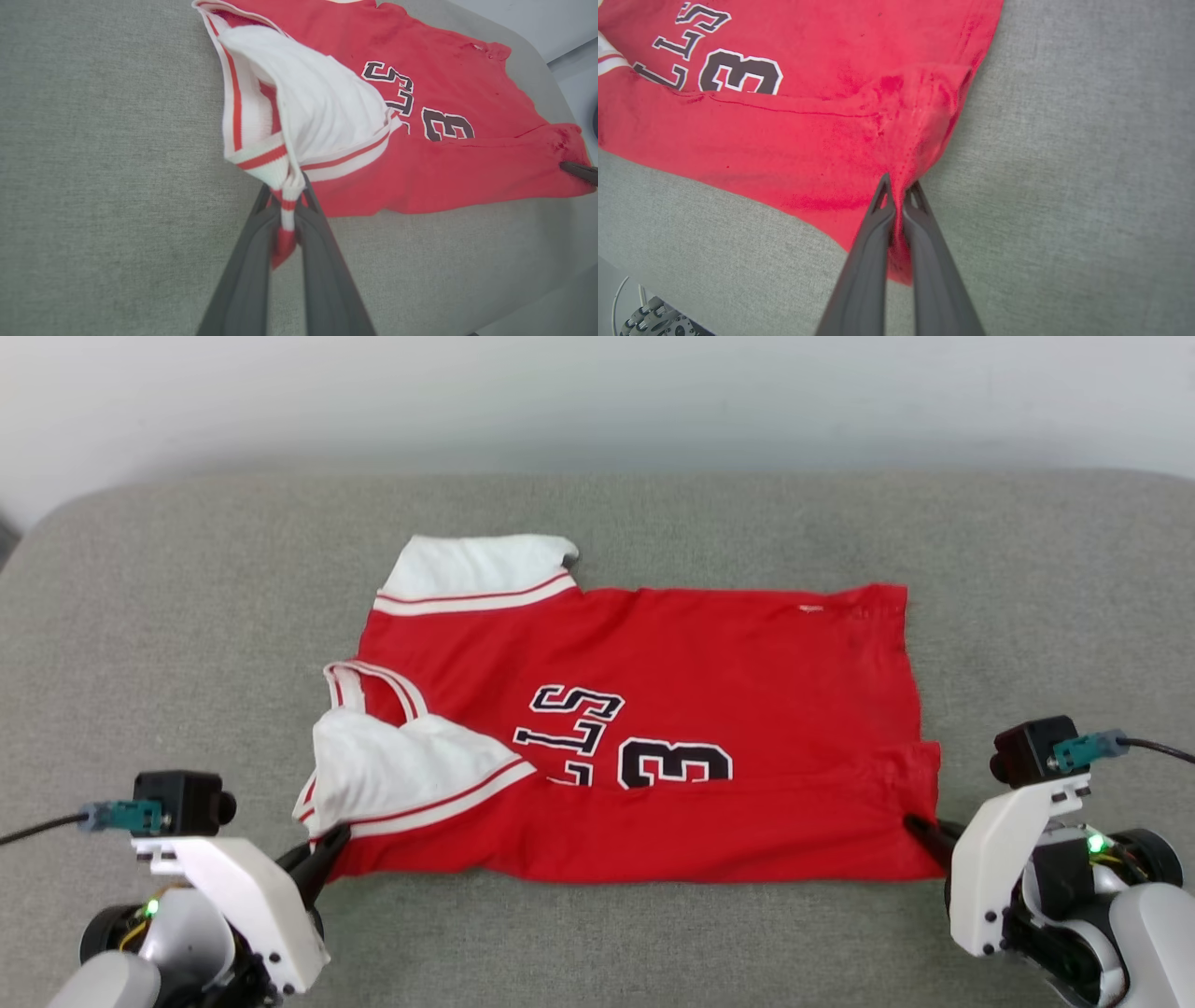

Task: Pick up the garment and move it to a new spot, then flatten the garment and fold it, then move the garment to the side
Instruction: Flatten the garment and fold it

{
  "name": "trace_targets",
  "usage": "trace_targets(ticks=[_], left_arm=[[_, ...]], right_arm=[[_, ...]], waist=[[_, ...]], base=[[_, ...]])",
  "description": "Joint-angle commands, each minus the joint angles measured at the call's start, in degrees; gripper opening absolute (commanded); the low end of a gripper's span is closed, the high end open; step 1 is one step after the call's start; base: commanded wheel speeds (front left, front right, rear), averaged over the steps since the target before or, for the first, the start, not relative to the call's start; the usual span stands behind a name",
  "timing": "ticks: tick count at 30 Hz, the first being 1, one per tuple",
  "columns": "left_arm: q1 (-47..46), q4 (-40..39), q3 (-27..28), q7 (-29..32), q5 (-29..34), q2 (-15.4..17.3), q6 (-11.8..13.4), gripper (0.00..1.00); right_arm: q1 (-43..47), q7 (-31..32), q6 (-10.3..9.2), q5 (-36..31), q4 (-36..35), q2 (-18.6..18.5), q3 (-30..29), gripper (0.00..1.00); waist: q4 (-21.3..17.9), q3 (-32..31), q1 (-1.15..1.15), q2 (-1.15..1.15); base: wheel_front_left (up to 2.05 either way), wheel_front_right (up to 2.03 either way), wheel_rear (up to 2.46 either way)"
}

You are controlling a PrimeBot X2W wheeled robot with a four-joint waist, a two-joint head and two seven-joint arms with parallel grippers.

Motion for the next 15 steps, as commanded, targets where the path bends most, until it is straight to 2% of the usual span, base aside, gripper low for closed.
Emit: trace_targets(ticks=[1, 8, 12, 13, 14, 15], left_arm=[[1.73, -0.85, 0.34, -0.34, -0.12, 0.47, 0.79, 0.00], [8.62, -3.54, 0.93, -0.01, -1.39, 1.02, 3.97, 0.00], [10.96, -2.52, -0.15, 1.37, -2.92, 0.06, 4.26, 0.00], [11.02, -1.71, -0.43, 1.42, -3.28, -0.55, 4.51, 0.00], [10.93, -0.82, -1.11, 1.98, -3.81, -1.31, 4.13, 0.38], [10.50, -0.08, -1.46, 2.07, -3.93, -1.87, 3.66, 0.73]], right_arm=[[1.82, 0.51, -0.02, -0.30, -1.29, -0.70, -0.17, 0.00], [8.46, 3.42, -0.02, -0.49, -6.67, -0.58, -2.74, 0.00], [12.55, 4.92, -0.02, -1.38, -7.06, 0.41, -4.81, 0.00], [13.37, 4.85, -0.02, -1.53, -6.73, 0.75, -5.29, 0.25], [14.06, 4.64, -0.02, -1.70, -6.18, 1.18, -5.77, 1.00], [14.71, 4.49, -0.02, -1.91, -5.63, 1.57, -6.01, 1.00]], waist=[[-0.44, -2.11, 0.00, 0.00], [-0.52, -5.56, 0.00, 0.00], [-0.38, -5.81, 0.00, 0.00], [-0.31, -5.75, 0.00, 0.00], [-0.26, -5.66, 0.00, 0.00], [-0.25, -5.60, 0.00, 0.00]], base=[[0.00, 0.00, 0.00], [0.00, 0.00, 0.00], [0.00, 0.00, 0.00], [0.00, 0.00, 0.00], [0.00, 0.00, 0.00], [0.00, 0.00, 0.00]])
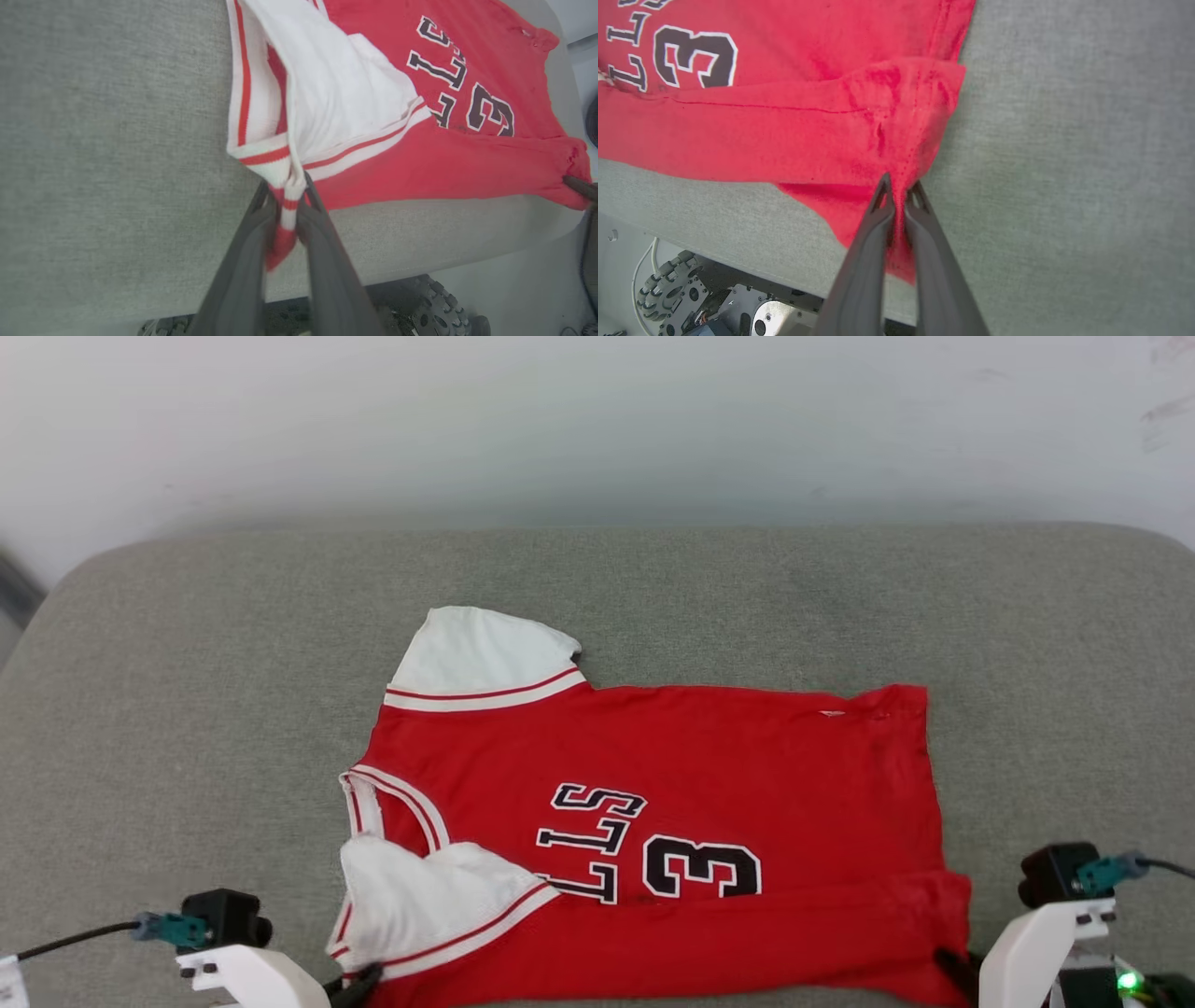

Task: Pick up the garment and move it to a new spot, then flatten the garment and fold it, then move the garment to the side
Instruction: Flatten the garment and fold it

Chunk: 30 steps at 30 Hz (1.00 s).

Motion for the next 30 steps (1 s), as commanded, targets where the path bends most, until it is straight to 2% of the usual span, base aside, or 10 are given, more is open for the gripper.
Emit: trace_targets(ticks=[1, 4, 7, 9, 10, 15, 18, 20, 25, 30], left_arm=[[-1.01, 1.63, -0.30, -0.48, 0.13, -0.94, -0.43, 1.00], [-2.55, 4.12, -0.27, -2.52, 1.09, -2.08, -1.11, 1.00], [-4.13, 5.37, 0.70, -6.27, 3.13, -2.15, -1.25, 1.00], [-5.33, 5.88, 1.73, -9.69, 4.92, -2.28, -0.79, 1.00], [-5.33, 5.88, 1.73, -9.69, 4.92, -2.28, -0.79, 1.00], [-9.19, 6.35, 3.41, -16.40, 8.68, -3.15, 0.10, 1.00], [-12.49, 6.33, 3.63, -18.44, 10.75, -3.33, 0.49, 1.00], [-17.21, 6.01, 3.83, -19.21, 12.32, -3.05, 0.50, 1.00], [-24.30, 6.86, 4.32, -18.19, 13.27, -2.09, -0.13, 1.00], [-34.05, 9.56, 4.16, -13.42, 12.18, -0.44, -2.86, 1.00]], right_arm=[[1.41, -0.79, -0.02, -0.17, 1.01, 0.94, -0.54, 1.00], [1.75, -4.45, -0.01, -0.44, 1.18, 1.59, -0.47, 1.00], [1.07, -11.47, -0.02, -1.49, -0.32, 1.73, -0.52, 1.00], [0.49, -16.08, -0.02, -2.30, -1.30, 2.22, -0.51, 1.00], [0.49, -16.08, -0.02, -2.30, -1.30, 2.22, -0.51, 1.00], [-1.64, -25.26, -0.02, -5.62, -3.50, 3.74, -2.05, 1.00], [-3.34, -29.48, -0.02, -7.60, -5.44, 5.08, -3.08, 1.00], [-5.57, -33.11, -0.02, -9.34, -8.04, 6.56, -3.52, 1.00], [-8.92, -36.30, -0.02, -10.71, -11.02, 8.62, -3.35, 1.00], [-12.68, -38.43, -0.01, -12.35, -13.38, 10.18, -3.01, 1.00]], waist=[[0.00, 0.16, 0.00, 0.00], [-0.38, 0.11, 0.00, 0.00], [-1.22, -0.15, 0.00, 0.00], [-1.89, -0.32, 0.00, 0.00], [-1.89, -0.32, 0.00, 0.00], [-3.75, 0.08, 0.00, 0.00], [-4.76, 1.71, 0.00, 0.00], [-5.79, 4.78, 0.00, 0.00], [-7.36, 9.70, 0.00, 0.00], [-9.34, 15.37, 0.00, 0.00]], base=[[0.00, 0.00, 0.00], [0.00, 0.00, 0.00], [0.00, 0.00, 0.00], [0.00, 0.00, 0.00], [0.00, 0.00, 0.00], [0.00, 0.00, 0.00], [0.00, 0.00, 0.00], [0.00, 0.00, 0.00], [0.00, 0.00, 0.00], [0.00, 0.00, 0.00]])
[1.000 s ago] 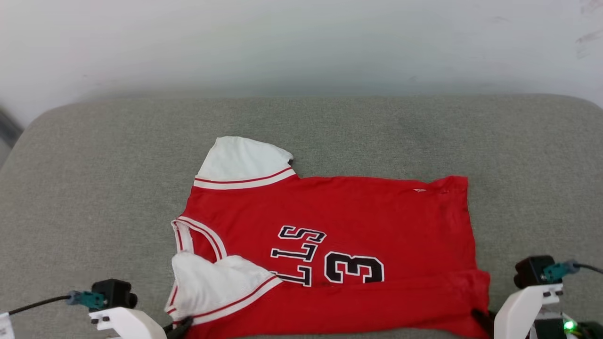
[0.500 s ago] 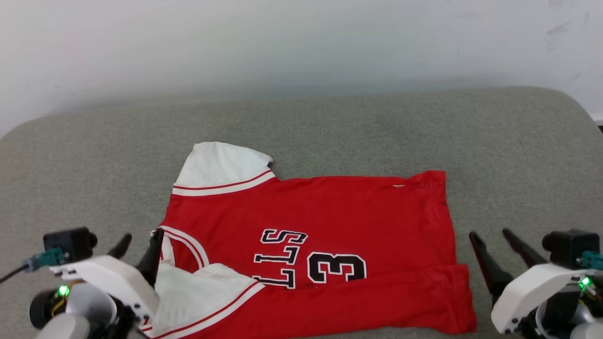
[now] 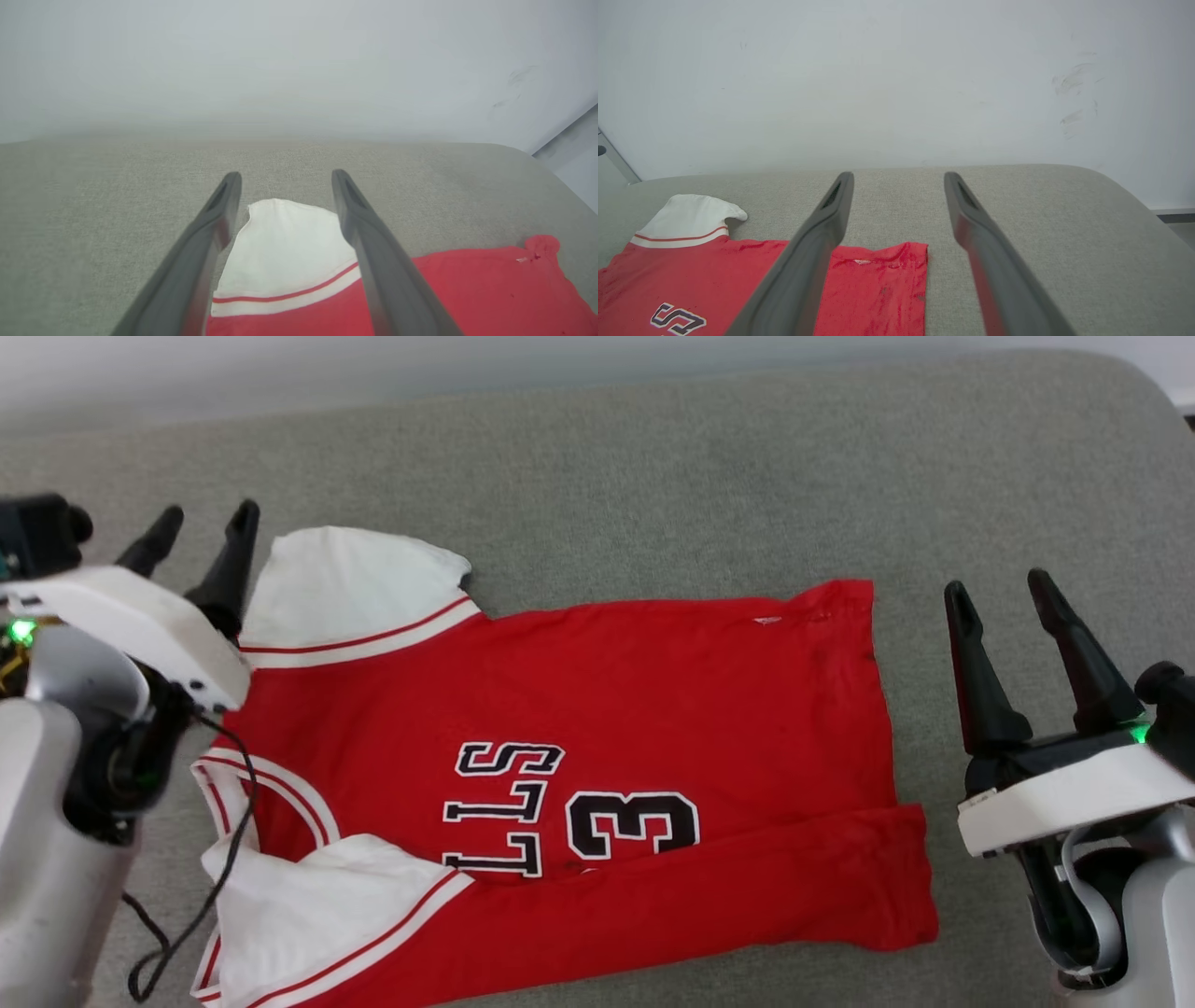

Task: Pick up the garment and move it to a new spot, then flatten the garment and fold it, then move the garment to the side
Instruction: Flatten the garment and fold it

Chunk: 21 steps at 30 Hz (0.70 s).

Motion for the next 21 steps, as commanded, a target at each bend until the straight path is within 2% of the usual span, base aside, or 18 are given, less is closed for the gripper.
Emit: trace_targets(ticks=[1, 6, 9, 12, 17, 21], left_arm=[[-2.51, 0.71, -0.09, 1.23, -0.24, 0.70, -0.74, 1.00], [-11.41, 4.20, -1.84, 11.37, -1.53, 4.15, -3.75, 1.00], [-15.67, 6.51, -3.54, 20.06, -2.81, 6.95, -5.60, 1.00], [-18.40, 8.54, -5.60, 29.87, -3.98, 9.87, -6.33, 1.00], [-20.80, 10.97, -7.88, 41.15, -4.00, 13.66, -4.64, 1.00], [-19.02, 13.63, -10.06, 47.75, -5.39, 12.98, -2.60, 1.00]], right_arm=[[-1.29, -0.29, -0.01, -0.48, -0.55, 0.46, 0.24, 1.00], [-3.89, -1.58, -0.01, -0.84, -2.36, 1.53, 0.75, 1.00], [-4.83, -2.21, -0.01, -0.39, -2.27, 1.96, 1.38, 1.00], [-5.21, -2.51, -0.01, 0.08, -1.42, 2.29, 1.92, 1.00], [-5.02, -3.52, 0.00, 1.36, 0.11, 2.60, 2.65, 1.00], [-4.71, -3.99, -0.01, 2.88, 1.44, 2.64, 3.06, 1.00]], waist=[[-2.34, 4.38, -0.01, 0.00], [-4.96, 9.24, -0.01, 0.00], [-6.75, 11.59, -0.01, 0.00], [-8.61, 13.38, -0.01, 0.00], [-11.09, 15.63, -0.01, 0.00], [-12.13, 16.45, -0.01, 0.00]], base=[[0.00, 0.00, 0.00], [0.00, 0.00, 0.00], [0.00, 0.00, 0.00], [0.00, 0.00, 0.00], [0.00, 0.00, 0.00], [0.00, 0.00, 0.00]])
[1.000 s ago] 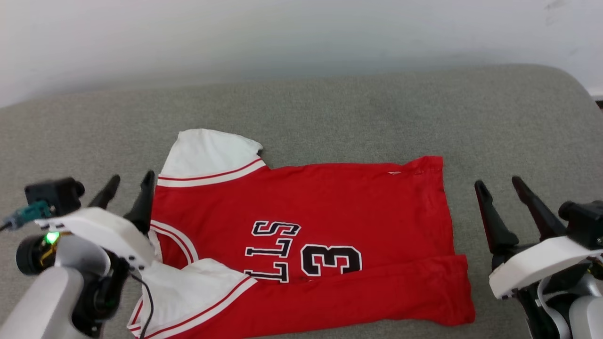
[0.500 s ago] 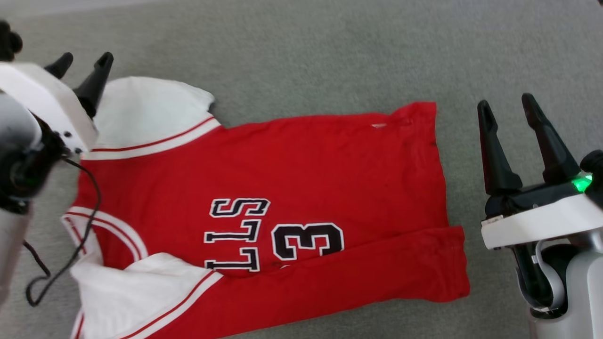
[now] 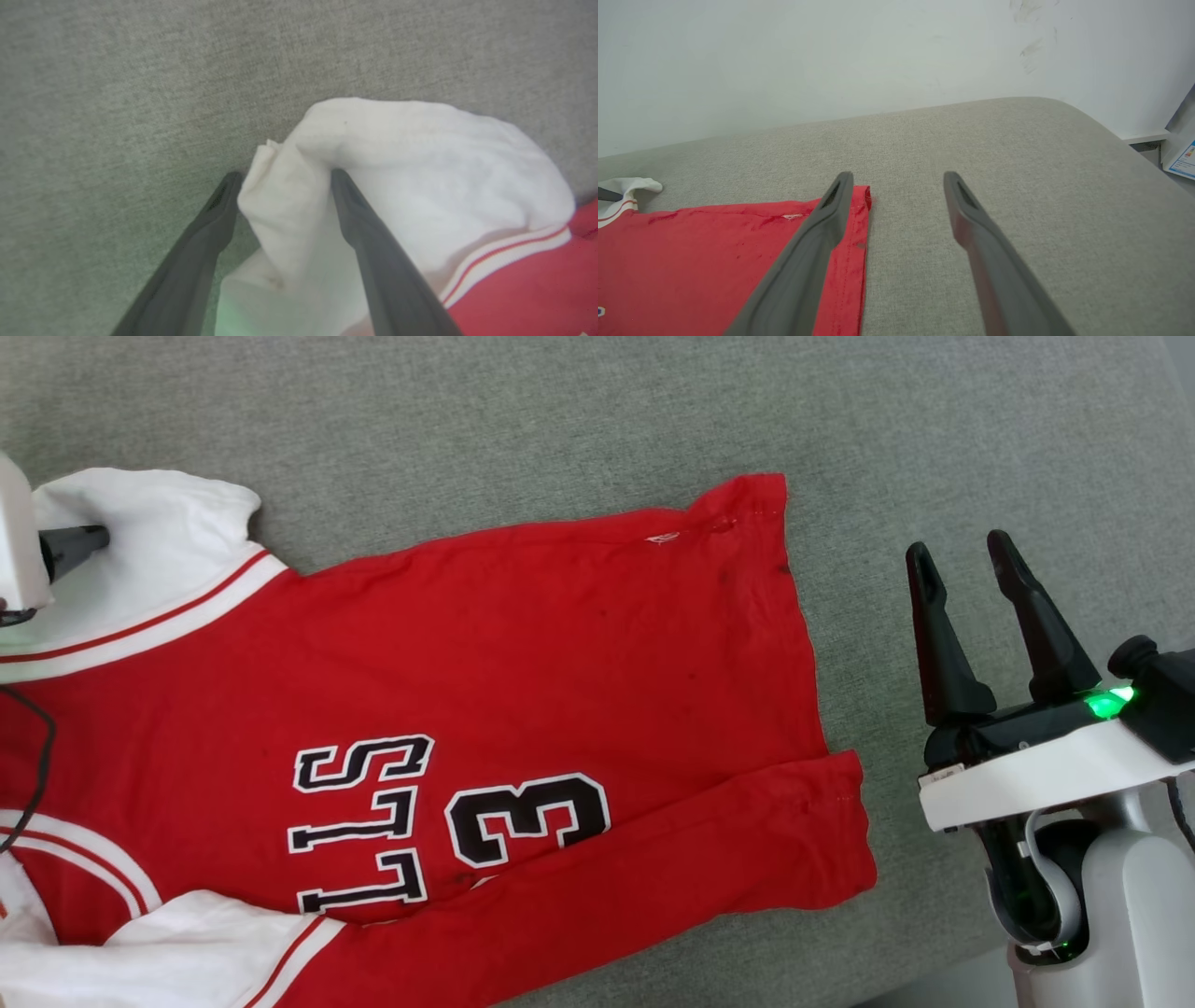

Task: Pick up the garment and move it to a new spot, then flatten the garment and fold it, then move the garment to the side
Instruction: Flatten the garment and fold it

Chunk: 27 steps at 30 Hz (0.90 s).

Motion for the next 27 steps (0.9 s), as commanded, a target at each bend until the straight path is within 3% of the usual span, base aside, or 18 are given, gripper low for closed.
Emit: trace_targets(ticks=[1, 2, 3, 12, 20, 21, 27], left_arm=[[3.27, 2.16, -2.33, 2.52, -0.79, -1.70, 0.68, 0.81], [3.77, 2.35, -2.59, 3.15, -1.23, -2.29, 0.94, 0.33], [4.27, 2.54, -2.46, 3.02, -1.97, -3.14, 1.10, 0.00], [3.68, 2.76, -0.23, -5.71, -2.00, -5.99, -1.01, 0.00], [-0.18, 0.08, -0.50, -12.69, -0.31, -9.44, -4.10, 0.00], [-1.07, -1.24, -1.08, -13.47, 0.25, -10.23, -4.67, 0.00], [-2.67, -4.50, -2.26, -15.17, 1.71, -11.87, -5.59, 0.00]], right_arm=[[-0.27, -0.26, -0.02, 0.77, 0.45, 0.34, 0.25, 1.00], [-0.34, -0.14, -0.02, 1.19, 0.68, 0.35, 0.40, 1.00], [-0.44, -0.25, -0.02, 1.40, 0.83, 0.35, 0.43, 1.00], [-2.78, 5.71, -0.02, 4.89, 4.60, -1.32, -0.75, 1.00], [-11.04, 22.22, -0.01, 9.98, 15.18, -6.54, -1.60, 1.00], [-13.36, 26.41, -0.02, 10.79, 17.73, -7.66, -1.16, 1.00], [-21.04, 35.37, -0.01, 11.42, 24.60, -10.09, 0.36, 1.00]], waist=[[-0.89, 0.79, 0.00, 0.00], [-0.98, 0.86, 0.00, 0.00], [-1.02, 0.86, 0.00, 0.00], [2.33, -2.33, 0.00, 0.00], [8.64, -5.24, 0.00, 0.00], [10.23, -4.97, 0.00, 0.00], [13.55, -2.64, 0.00, 0.00]], base=[[0.00, 0.00, 0.00], [0.00, 0.00, 0.00], [0.00, 0.00, 0.00], [0.00, 0.00, 0.00], [0.00, 0.00, 0.00], [0.00, 0.00, 0.00], [0.00, 0.00, 0.00]])
